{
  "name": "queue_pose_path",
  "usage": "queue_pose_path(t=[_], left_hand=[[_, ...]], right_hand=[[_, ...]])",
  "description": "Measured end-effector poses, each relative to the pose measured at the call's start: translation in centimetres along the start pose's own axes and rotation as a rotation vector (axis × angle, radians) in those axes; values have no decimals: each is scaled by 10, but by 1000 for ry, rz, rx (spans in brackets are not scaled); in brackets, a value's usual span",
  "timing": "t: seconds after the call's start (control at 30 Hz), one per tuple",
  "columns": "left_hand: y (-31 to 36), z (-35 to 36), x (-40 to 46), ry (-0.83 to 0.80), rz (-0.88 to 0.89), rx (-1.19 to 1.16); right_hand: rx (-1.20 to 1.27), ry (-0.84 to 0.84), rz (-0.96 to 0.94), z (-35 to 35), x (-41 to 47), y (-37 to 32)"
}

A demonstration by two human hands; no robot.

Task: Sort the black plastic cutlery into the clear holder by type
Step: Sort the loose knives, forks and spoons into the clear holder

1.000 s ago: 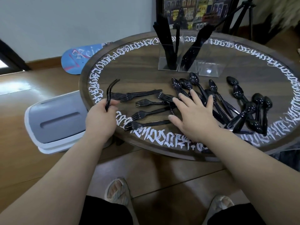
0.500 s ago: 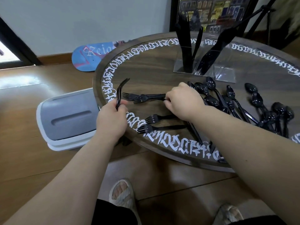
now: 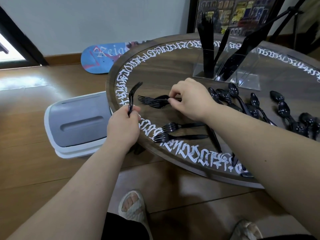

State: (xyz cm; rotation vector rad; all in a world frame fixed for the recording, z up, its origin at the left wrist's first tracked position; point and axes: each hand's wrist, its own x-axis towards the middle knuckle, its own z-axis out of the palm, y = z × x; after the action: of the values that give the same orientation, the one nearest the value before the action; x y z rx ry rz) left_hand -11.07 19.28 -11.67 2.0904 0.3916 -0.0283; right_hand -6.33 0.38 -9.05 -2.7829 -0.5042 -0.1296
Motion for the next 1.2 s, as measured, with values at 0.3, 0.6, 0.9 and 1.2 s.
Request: queue_pose_path(t=[0.3,0.6,0.9,1.2], left_hand=[[6,2,-7,-23,36,15],[17,12,-15,-82,79,20],[19,17,-14,-58,90,-14],[24,11,-21,-101,36,-151]], right_hand=[[-237,-213,-190,-2,-54,6],[-201,-262,-124,6,-65,18],[-176,-21,-77,3,-56,2],[296,30,251,-4,-60,-7]])
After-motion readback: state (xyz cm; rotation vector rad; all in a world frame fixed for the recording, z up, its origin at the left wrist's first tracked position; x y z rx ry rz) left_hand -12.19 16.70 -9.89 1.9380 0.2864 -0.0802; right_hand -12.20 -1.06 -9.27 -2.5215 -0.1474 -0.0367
